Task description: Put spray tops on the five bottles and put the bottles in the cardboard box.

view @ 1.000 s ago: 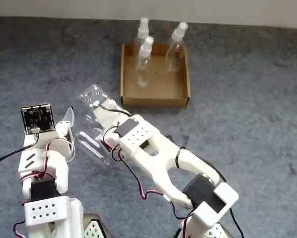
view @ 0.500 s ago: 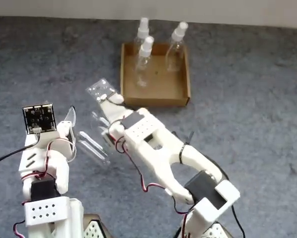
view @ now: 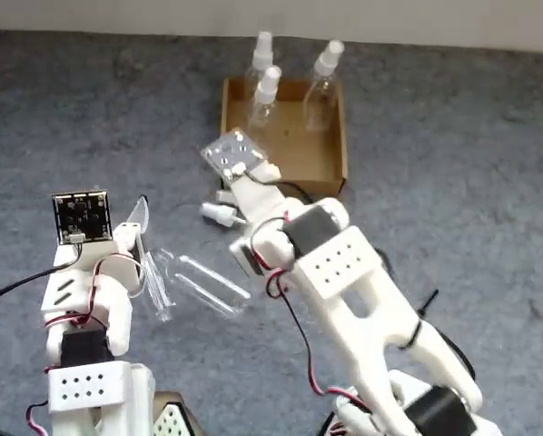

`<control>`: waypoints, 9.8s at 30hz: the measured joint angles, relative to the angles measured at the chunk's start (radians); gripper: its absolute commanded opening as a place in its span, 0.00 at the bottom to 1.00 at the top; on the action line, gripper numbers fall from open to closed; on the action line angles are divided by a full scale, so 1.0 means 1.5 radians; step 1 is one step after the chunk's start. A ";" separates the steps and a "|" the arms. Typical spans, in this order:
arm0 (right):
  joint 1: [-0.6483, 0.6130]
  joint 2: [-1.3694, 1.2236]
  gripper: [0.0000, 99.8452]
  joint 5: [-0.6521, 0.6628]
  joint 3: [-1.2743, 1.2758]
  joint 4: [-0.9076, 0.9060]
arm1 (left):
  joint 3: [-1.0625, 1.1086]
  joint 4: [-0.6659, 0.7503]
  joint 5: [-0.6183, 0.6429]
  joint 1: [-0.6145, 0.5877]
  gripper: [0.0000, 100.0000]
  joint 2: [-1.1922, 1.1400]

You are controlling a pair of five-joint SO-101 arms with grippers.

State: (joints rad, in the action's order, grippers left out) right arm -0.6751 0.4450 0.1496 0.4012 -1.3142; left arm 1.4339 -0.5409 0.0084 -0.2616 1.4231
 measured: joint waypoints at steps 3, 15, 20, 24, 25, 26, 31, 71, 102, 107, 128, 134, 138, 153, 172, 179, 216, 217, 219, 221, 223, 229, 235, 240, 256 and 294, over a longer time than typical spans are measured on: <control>0.021 0.063 0.01 0.031 0.057 -0.054 | 0.000 0.000 0.000 0.008 0.17 0.000; 0.277 0.271 0.01 0.141 0.320 -0.039 | 0.000 0.000 0.000 0.014 0.17 0.000; 0.359 0.307 0.01 0.161 0.423 0.023 | 0.000 0.000 0.000 0.014 0.17 0.000; 0.422 0.309 0.01 0.162 0.478 0.092 | 0.000 0.000 0.000 0.014 0.17 0.000; 0.433 0.309 0.01 0.162 0.487 0.104 | 0.000 0.000 0.000 0.016 0.17 0.000; 0.441 0.309 0.01 0.162 0.496 0.116 | 0.000 0.000 0.000 0.023 0.17 0.000; 0.446 0.309 0.01 0.162 0.544 0.144 | -0.002 -0.016 -0.044 0.074 0.17 0.000; 0.389 0.328 0.01 0.120 0.697 0.285 | 0.128 -0.141 -0.136 -0.178 0.17 0.001; -0.056 -0.379 0.31 0.006 -0.297 0.017 | 0.151 -0.141 -0.191 -0.140 0.17 0.001; -0.057 -0.441 0.32 0.006 -0.319 0.017 | 0.151 -0.141 -0.191 -0.140 0.17 0.001; -0.057 -0.579 0.00 -0.036 -0.322 0.052 | 0.151 -0.141 -0.191 -0.140 0.17 0.001; -0.057 -0.564 0.00 -0.066 -0.324 0.021 | 0.151 -0.141 -0.191 -0.140 0.17 0.001; -0.037 -0.473 0.00 -0.074 -0.324 -0.020 | 0.151 -0.139 -0.191 -0.140 0.17 0.001; 0.242 -0.172 0.00 -0.016 -0.205 -0.140 | 0.151 -0.135 -0.191 -0.140 0.17 0.001; 0.433 0.007 0.00 0.071 0.334 0.196 | -0.221 -0.493 -0.255 0.077 0.17 -0.036; 0.433 0.008 0.00 0.071 0.408 0.267 | -0.526 -0.601 -0.284 0.178 0.17 -0.320; 0.433 0.032 0.00 0.071 0.472 0.339 | -0.844 -0.284 -0.535 0.273 0.17 -1.087; 0.433 0.032 0.00 0.071 0.472 0.339 | -0.844 -0.280 -0.535 0.272 0.17 -1.087; 0.433 0.032 0.00 0.071 0.472 0.339 | -0.844 -0.278 -0.535 0.272 0.17 -1.087; 0.433 0.032 0.00 0.071 0.472 0.339 | -0.844 -0.278 -0.535 0.274 0.17 -1.087; 0.433 0.032 0.00 0.071 0.472 0.339 | -0.844 -0.278 -0.535 0.273 0.17 -1.087; 0.433 0.032 0.00 0.071 0.472 0.339 | -0.844 -0.278 -0.535 0.264 0.17 -1.087; 0.433 0.031 0.00 0.071 0.472 0.339 | -0.839 -0.262 -0.457 0.252 0.17 -1.088; 0.433 0.031 0.00 0.071 0.472 0.339 | -0.839 -0.260 -0.331 0.256 0.17 -1.088; 0.433 0.031 0.00 0.071 0.472 0.339 | -0.843 -0.257 -0.321 0.227 0.17 -1.123; 0.433 0.032 0.00 0.071 0.476 0.339 | -0.767 -0.221 -0.355 0.172 0.17 -1.097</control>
State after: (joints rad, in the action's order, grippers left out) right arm -0.0261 0.4925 0.2555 1.1147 -0.8063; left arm 0.2831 -0.8723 -0.5240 -0.0038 -0.2217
